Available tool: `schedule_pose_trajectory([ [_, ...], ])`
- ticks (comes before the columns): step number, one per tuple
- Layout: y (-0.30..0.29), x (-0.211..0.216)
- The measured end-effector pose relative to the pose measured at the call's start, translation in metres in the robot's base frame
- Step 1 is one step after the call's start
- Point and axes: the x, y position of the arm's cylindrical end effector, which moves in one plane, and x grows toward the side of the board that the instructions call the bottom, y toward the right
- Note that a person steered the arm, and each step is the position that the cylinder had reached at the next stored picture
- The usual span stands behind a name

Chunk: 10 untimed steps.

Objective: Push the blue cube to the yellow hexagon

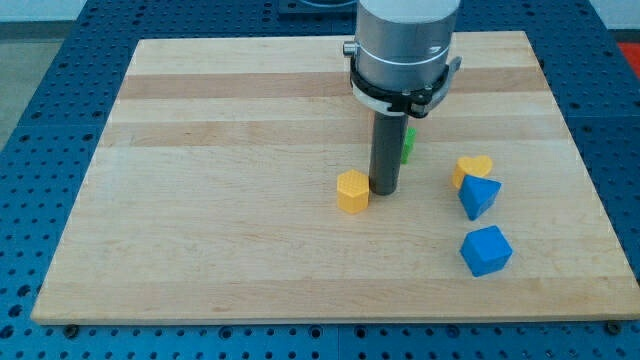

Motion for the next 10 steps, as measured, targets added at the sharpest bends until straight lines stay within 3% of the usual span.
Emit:
schedule_pose_trajectory([
  [2, -0.047, 0.02],
  [4, -0.048, 0.039],
  [5, -0.03, 0.056],
  [7, 0.015, 0.133],
  [10, 0.116, 0.113],
])
